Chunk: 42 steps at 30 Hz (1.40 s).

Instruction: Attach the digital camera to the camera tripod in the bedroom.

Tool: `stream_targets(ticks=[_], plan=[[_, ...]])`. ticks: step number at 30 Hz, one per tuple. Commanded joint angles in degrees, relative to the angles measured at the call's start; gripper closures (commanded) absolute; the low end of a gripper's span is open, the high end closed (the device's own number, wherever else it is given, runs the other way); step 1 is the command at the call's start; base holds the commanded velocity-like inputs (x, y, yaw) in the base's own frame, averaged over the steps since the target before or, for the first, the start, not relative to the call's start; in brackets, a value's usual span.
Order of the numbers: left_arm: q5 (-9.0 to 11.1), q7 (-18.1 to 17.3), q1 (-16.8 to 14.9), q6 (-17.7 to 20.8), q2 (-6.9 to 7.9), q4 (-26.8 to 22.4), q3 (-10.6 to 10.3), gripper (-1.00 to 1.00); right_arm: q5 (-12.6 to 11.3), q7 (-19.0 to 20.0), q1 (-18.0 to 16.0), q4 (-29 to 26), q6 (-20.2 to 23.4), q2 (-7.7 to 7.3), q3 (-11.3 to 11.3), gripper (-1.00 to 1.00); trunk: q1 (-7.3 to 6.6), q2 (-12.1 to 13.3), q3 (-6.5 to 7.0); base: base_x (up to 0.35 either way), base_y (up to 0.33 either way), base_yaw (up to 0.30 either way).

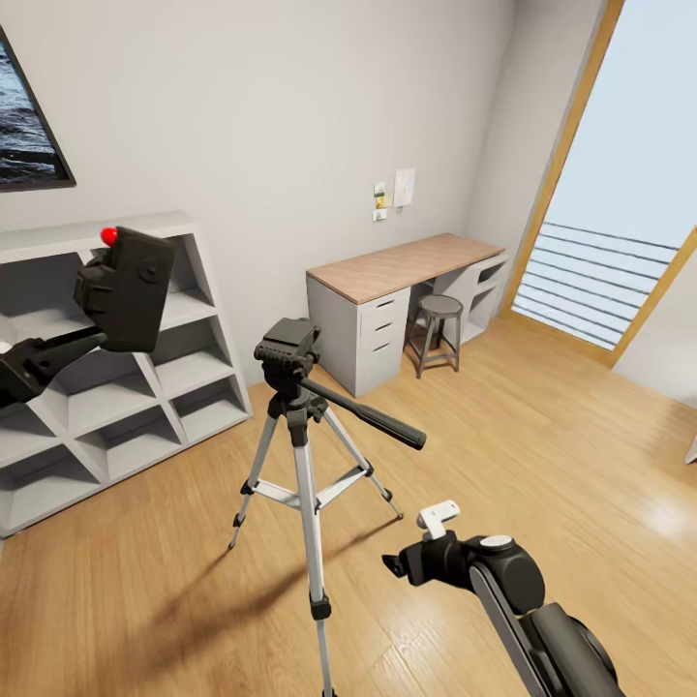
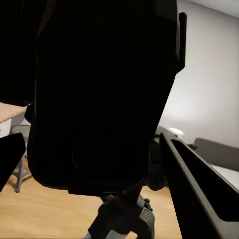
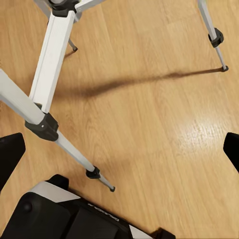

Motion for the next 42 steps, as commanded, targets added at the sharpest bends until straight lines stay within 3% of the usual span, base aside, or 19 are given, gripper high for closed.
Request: stream_targets(ticks=[1,9,16,20,23,24,26,27,30,33,34,36,42], plan=[[0.39,0.27,-0.1,0.54,0.06,0.05,-0.01,1.0,-0.49,-0.29,0.28,-0.06,-0.33,-0.02,0.07,-1.0,0.03,-0.12,-0.11,0.0,0.0,0.0],[0.42,4.25,-1.27,0.97,0.15,0.33,-0.93,1.0,-0.49,-0.2,1.67,-0.23,-5.84,0.3,0.74,-1.0,0.03,-0.12,-0.11,0.0,0.0,0.0],[0.31,5.45,-1.98,0.9,0.16,0.06,-1.13,1.0,-0.38,-0.57,1.88,-0.38,-12.49,0.27,4.48,-1.0,0.03,-0.12,-0.11,0.0,0.0,0.0],[-0.14,7.81,-4.48,0.37,0.09,0.34,-1.35,1.0,-0.33,-0.77,1.96,-0.81,-15.04,0.38,5.43,-1.0,0.03,-0.12,-0.08,0.0,0.0,-0.022],[-3.28,9.83,-7.36,-0.03,0.05,0.4,-2.92,1.0,-0.29,-0.85,1.99,-1.07,-15.82,0.52,5.88,-1.0,0.03,-0.12,0.05,0.0,0.0,-0.088],[-7.19,10.61,-9.2,-0.74,-0.07,0.35,-4.87,1.0,-0.29,-0.9,1.97,-1.17,-16.11,0.6,6.06,-1.0,0.03,-0.12,0.12,0.0,0.0,-0.087],[-11.4,11.27,-11.25,-1.25,-0.49,0.33,-7.06,1.0,-0.31,-0.94,1.96,-1.22,-16.3,0.76,6.2,-1.0,0.03,-0.12,0.27,0.0,0.0,-0.083],[-15.16,11.85,-13.28,-1.53,-1.6,0.35,-8.7,1.0,-0.3,-0.97,1.95,-1.28,-16.42,1.0,6.26,-1.0,0.03,-0.12,0.35,0.0,0.0,-0.072],[-19.31,13.53,-15.42,-1.26,-4.01,0.75,-10.16,1.0,-0.25,-1.0,1.94,-1.34,-16.52,1.4,6.32,-1.0,0.03,-0.12,0.61,0.0,0.0,-0.05],[-21.67,17.76,-16.6,-0.07,-5.81,2.02,-10.97,1.0,-0.23,-1.01,1.94,-1.36,-16.58,1.58,6.35,-1.0,0.03,-0.12,0.88,0.0,0.0,-0.026],[-22.45,21.02,-17.13,0.88,-6.57,2.79,-11.25,1.0,-0.22,-1.01,1.94,-1.38,-16.6,1.61,6.36,-1.0,0.03,-0.12,0.98,0.0,0.0,-0.013],[-22.75,23.17,-17.3,1.56,-7.02,3.11,-11.35,1.0,-0.21,-1.02,1.95,-1.38,-16.61,1.64,6.39,-1.0,0.03,-0.12,1.15,0.0,0.0,-0.009],[-23.06,23.19,-17.01,2.61,-6.8,1.69,-10.49,1.0,-0.22,-0.96,1.99,-1.39,-16.63,1.61,7.11,-1.0,0.03,-0.12,1.43,0.0,0.0,-0.004]])
